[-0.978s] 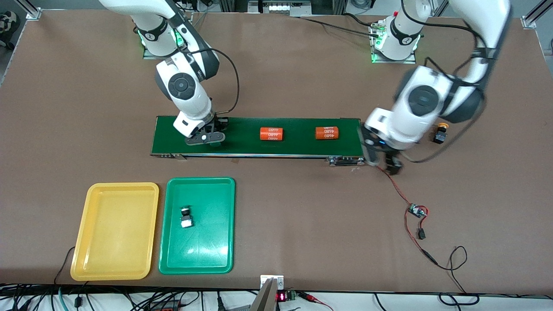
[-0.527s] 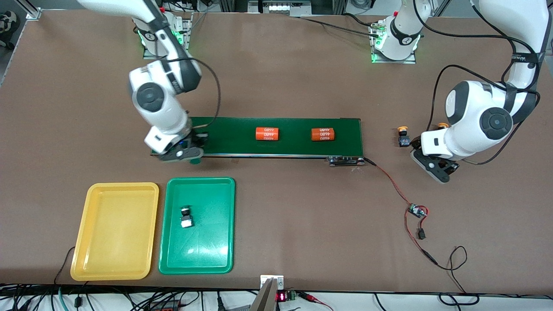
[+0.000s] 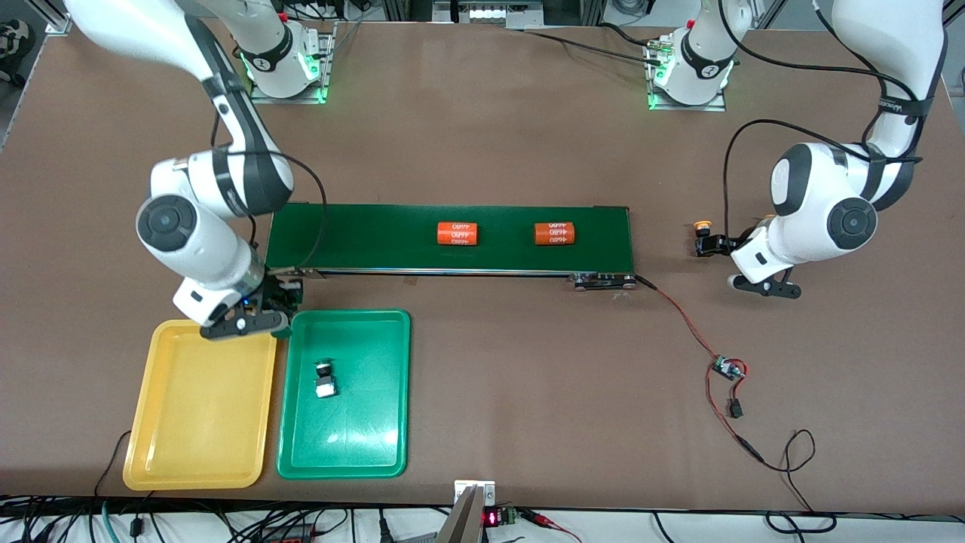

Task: Sort buttons by color to trays
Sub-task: 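Carry the button to the green tray while the left gripper grasps another button, then release the button in the tray while the left gripper places its button on the belt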

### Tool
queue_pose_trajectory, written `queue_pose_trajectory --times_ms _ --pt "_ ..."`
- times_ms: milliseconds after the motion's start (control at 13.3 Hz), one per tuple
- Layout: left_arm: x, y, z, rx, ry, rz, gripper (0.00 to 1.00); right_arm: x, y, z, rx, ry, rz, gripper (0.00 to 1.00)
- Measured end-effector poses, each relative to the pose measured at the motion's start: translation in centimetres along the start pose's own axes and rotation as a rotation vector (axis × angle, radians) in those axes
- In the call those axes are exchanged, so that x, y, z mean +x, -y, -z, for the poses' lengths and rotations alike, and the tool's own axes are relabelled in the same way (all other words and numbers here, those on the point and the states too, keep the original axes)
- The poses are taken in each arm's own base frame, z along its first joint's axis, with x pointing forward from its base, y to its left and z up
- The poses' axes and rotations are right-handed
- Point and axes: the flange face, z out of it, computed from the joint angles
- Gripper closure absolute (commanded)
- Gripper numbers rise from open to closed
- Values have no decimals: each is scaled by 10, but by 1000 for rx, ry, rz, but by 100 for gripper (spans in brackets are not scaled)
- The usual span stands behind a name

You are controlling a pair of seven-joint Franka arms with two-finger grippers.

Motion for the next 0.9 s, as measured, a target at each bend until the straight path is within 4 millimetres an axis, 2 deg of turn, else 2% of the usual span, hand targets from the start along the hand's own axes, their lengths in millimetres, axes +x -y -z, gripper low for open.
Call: queue_pose_trajectory --times_ms 301,451,677,752,903 --pt "-15 6 -40 -25 13 53 0 34 9 -39 12 -11 4 96" --pt "-19 6 -54 -26 32 58 0 42 13 -56 18 -23 7 96" --pt "-22 6 -69 -30 61 60 0 44 36 -87 29 -38 22 94" --pt "-23 5 -74 -31 70 60 2 43 46 -94 32 -42 20 93" --pt "-25 5 -79 -31 82 59 20 42 61 -103 38 -54 13 93"
